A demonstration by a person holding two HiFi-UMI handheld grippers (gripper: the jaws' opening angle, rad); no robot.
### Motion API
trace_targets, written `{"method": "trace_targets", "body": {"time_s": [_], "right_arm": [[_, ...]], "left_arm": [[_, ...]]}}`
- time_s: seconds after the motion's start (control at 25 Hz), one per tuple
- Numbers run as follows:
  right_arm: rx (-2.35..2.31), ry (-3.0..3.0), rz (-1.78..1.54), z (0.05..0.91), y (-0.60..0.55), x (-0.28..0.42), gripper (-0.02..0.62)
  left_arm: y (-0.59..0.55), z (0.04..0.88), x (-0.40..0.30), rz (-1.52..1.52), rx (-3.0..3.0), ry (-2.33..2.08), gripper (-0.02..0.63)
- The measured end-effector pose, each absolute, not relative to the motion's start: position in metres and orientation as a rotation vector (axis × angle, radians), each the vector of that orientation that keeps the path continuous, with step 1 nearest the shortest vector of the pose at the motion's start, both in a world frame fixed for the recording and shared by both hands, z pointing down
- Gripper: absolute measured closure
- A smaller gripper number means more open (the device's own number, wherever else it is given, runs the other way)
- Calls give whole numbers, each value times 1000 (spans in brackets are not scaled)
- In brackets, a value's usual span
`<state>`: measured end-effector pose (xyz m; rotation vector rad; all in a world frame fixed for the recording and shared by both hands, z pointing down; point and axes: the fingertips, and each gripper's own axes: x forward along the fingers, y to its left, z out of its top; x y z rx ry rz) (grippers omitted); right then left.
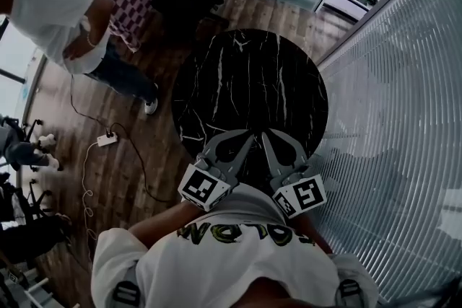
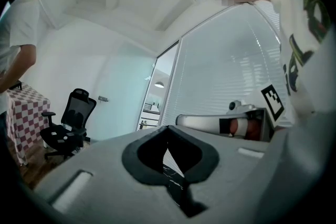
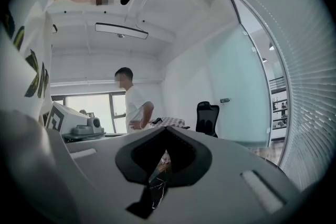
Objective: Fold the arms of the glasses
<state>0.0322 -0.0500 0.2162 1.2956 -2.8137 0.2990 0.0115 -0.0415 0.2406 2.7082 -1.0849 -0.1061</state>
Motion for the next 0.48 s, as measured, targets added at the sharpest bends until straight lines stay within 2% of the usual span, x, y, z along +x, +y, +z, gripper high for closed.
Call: {"method": "trace_targets", "body": {"time_s": [0.48], "right_arm": [[1295, -2810, 302, 216, -46, 34, 594]], "left_arm": [[-36, 242, 6, -94, 2666, -1115, 604]]}}
